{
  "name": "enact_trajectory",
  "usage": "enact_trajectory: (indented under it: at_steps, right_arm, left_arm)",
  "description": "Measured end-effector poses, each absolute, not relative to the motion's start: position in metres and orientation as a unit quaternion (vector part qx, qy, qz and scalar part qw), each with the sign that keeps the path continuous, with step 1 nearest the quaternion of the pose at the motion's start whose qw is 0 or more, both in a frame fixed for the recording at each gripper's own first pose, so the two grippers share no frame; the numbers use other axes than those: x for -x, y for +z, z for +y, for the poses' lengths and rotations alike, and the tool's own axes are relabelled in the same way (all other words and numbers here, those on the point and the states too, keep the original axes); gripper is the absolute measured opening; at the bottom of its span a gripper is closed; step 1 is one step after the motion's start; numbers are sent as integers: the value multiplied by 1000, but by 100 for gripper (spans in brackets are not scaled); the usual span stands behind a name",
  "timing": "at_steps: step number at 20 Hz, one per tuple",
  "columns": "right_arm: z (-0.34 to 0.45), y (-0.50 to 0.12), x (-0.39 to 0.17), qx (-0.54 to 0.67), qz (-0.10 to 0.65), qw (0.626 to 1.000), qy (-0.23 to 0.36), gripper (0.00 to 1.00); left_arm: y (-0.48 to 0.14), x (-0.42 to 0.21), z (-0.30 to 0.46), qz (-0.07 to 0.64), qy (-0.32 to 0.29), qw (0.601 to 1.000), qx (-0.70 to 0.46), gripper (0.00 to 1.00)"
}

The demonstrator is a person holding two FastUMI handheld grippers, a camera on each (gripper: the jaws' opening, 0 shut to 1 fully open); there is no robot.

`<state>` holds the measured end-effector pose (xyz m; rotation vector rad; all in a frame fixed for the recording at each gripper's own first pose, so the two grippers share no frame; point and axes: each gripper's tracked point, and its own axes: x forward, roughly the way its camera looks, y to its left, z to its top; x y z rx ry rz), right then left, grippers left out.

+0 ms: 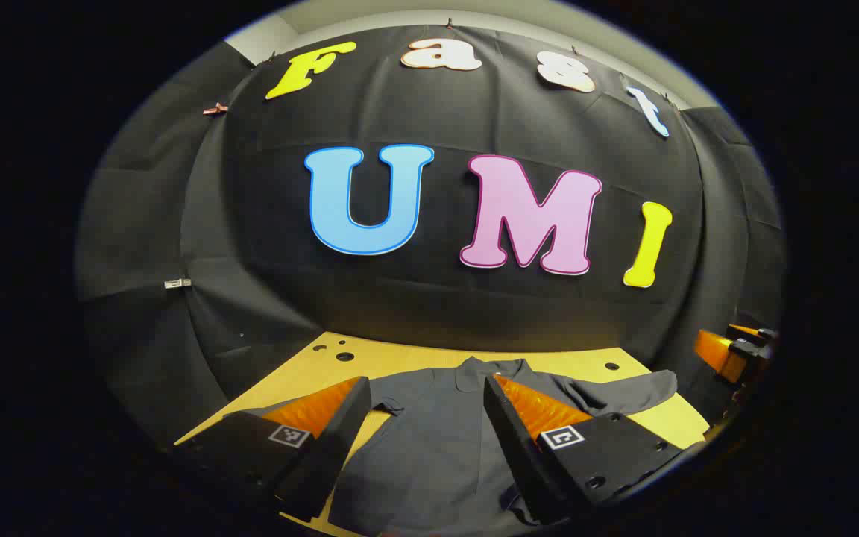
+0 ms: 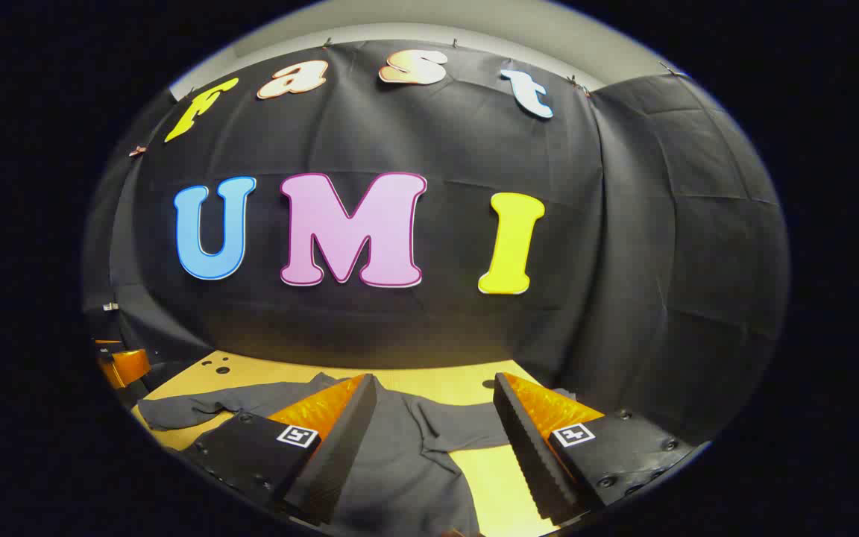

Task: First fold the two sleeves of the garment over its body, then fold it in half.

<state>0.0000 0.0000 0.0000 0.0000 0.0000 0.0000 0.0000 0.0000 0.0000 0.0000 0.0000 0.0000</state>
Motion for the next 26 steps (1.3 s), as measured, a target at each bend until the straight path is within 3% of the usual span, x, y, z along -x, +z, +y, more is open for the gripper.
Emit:
enact_trajectory:
  at_steps: [4, 5, 16, 26]
  right_arm:
    - [-3, -6, -8, -6, 5, 1000, 7, 98]
    - [-5, -8, -11, -8, 9, 1000, 6, 98]
    - [-40, -50, -53, -16, 75, 997, 5, 98]
    - [-104, -96, -106, -29, 134, 989, -53, 98]
  left_arm:
    - [-4, -7, 3, 4, 7, 1000, -5, 92]
    - [-5, -8, 3, 5, 9, 1000, -7, 96]
    - [-13, -14, -15, 12, 18, 999, -26, 96]
    - [-29, -27, -33, 30, 23, 999, -31, 96]
